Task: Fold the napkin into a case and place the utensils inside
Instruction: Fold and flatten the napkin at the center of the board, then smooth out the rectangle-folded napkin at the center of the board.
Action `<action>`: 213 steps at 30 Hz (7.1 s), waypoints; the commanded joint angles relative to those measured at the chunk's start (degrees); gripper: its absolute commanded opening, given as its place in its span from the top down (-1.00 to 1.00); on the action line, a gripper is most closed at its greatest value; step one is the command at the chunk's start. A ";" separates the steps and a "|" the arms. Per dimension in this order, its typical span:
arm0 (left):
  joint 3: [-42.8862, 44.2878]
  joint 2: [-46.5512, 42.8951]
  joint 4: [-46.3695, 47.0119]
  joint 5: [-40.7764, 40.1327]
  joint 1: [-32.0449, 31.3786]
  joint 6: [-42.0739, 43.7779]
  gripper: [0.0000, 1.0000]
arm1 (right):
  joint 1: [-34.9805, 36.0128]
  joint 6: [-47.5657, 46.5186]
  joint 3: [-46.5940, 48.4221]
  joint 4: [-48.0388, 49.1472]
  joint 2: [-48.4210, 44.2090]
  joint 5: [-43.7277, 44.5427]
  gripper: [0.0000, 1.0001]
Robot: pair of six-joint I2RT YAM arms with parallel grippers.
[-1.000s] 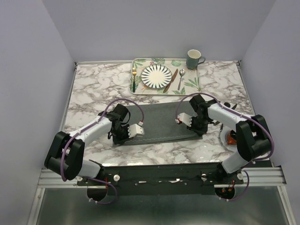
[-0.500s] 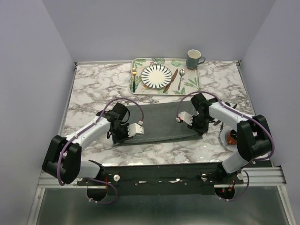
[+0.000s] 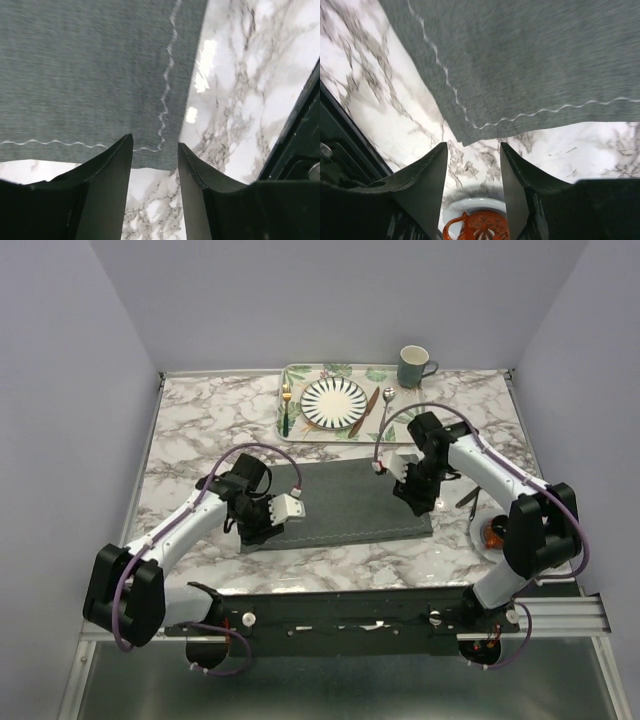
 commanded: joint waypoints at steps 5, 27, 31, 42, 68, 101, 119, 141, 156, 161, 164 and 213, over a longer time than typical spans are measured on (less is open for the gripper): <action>7.21 11.31 5.78 -1.73 0.45 -9.59 0.13 | -0.65 9.91 7.69 2.95 12.12 -3.09 0.02; 8.07 13.81 3.16 -1.57 2.38 -2.29 0.15 | 1.20 13.62 -2.42 -0.63 10.82 -9.39 0.04; 15.46 5.11 6.30 6.25 4.40 -11.68 -0.13 | 1.02 16.33 9.84 -2.76 3.26 -14.59 -0.18; 28.12 0.60 25.31 4.61 4.32 -34.19 -0.97 | 0.32 36.80 22.01 24.75 -8.97 -8.64 -1.00; 22.77 34.26 59.31 34.66 10.29 -91.06 -0.97 | -6.28 78.12 16.57 42.32 23.71 -45.79 -1.00; 15.74 37.71 65.65 39.32 16.01 -91.60 -0.97 | -8.03 83.31 8.84 47.60 26.90 -54.32 -1.00; 12.93 47.45 63.80 39.84 25.68 -85.36 -0.97 | -15.85 74.79 7.52 40.05 38.14 -51.86 -0.96; 13.28 33.13 64.73 37.74 24.72 -85.60 -0.97 | -12.26 85.22 6.56 46.52 24.97 -53.18 -0.98; 15.65 48.69 88.16 26.40 10.30 -111.73 -0.97 | -4.25 110.91 8.40 70.01 34.96 -40.09 -1.00; 14.42 49.48 85.07 27.09 13.10 -108.74 -0.97 | -5.83 109.69 6.21 68.79 37.44 -39.03 -1.00; 13.28 48.08 83.67 31.29 16.52 -106.03 -0.97 | -7.41 107.05 4.27 65.97 37.09 -38.68 -1.00; 12.75 41.39 49.47 32.82 26.90 -73.32 -0.80 | -19.54 89.91 0.22 48.22 31.11 -43.25 -1.00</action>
